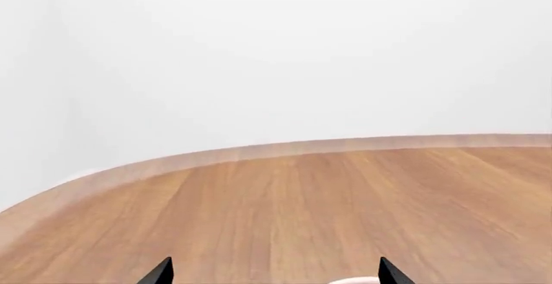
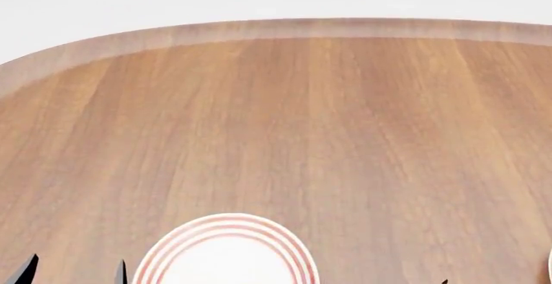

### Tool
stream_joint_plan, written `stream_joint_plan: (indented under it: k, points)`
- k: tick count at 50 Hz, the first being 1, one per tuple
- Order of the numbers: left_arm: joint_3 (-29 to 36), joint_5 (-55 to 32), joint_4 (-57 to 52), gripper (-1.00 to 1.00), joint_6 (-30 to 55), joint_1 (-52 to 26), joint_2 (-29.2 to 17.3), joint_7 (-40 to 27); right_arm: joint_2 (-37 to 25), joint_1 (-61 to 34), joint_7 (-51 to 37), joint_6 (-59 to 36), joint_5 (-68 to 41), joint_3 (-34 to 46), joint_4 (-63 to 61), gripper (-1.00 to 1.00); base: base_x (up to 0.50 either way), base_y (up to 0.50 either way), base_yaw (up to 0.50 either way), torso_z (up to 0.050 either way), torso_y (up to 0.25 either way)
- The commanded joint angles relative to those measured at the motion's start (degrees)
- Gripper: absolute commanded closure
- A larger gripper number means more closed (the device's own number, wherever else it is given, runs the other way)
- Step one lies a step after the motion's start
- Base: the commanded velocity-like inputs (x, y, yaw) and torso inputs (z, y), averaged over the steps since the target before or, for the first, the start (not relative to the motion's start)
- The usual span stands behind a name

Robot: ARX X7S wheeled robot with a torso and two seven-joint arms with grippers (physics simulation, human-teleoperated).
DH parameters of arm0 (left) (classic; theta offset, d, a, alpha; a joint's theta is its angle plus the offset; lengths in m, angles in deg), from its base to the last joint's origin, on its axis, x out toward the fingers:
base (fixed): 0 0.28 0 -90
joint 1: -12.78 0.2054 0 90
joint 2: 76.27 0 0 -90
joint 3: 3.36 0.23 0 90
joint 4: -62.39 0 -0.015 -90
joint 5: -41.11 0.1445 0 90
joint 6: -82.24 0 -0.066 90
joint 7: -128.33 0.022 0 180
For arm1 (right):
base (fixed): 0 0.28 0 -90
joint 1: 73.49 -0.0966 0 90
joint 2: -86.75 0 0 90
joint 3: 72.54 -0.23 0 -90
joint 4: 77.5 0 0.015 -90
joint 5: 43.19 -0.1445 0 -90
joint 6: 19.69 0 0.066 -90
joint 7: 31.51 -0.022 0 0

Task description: Put the red mug on the left plate.

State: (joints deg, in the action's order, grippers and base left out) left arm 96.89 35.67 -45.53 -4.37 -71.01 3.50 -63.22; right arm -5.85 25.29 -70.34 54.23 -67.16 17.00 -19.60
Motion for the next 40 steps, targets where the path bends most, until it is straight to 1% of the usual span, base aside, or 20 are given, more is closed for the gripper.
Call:
stream_joint_plan:
  k: [1,7,13,21,24,28,40]
  points:
    - [0.3,-0.5,-0.1,-1.00,0.0,-0.1,-0.4,-0.4,-0.9,2.3,-4.2,-2.2,-7.2,-1.1,-5.0,-1.00,0.00,0.00,0.00,0.000,0.000]
    - [0.6,-0.5,0.0,-1.00,0.0,-0.1,-0.6,-0.5,-1.0,3.4,-6.3,-2.6,-8.9,-1.0,-7.2,-1.00,0.00,0.00,0.00,0.000,0.000]
    - [1.0,-0.5,0.0,-1.00,-0.2,-0.1,-0.9,-0.6,-0.8,5.9,-7.3,-0.4,-8.9,-0.7,-8.5,-1.00,0.00,0.00,0.00,0.000,0.000]
    - [1.1,-0.5,0.0,-1.00,-0.3,-0.2,-1.1,-1.0,-0.9,10.8,-8.8,2.1,-9.6,0.0,-13.4,-1.00,0.00,0.00,0.00,0.000,0.000]
    - [1.2,-0.7,-0.1,-1.00,-0.3,-0.2,-1.2,-1.1,-0.8,11.6,-9.6,3.0,-11.5,-1.0,-13.7,-1.00,0.00,0.00,0.00,0.000,0.000]
    - [1.2,-0.7,-0.1,-1.00,-0.3,-0.2,-1.3,-1.2,-1.1,13.3,-10.1,4.3,-11.1,-1.0,-15.2,-1.00,0.00,0.00,0.00,0.000,0.000]
    - [1.9,-1.4,0.2,-1.00,-0.5,-0.4,-1.9,-1.9,-1.3,11.5,-12.7,6.3,-11.7,-2.4,-10.7,-1.00,0.00,0.00,0.00,0.000,0.000]
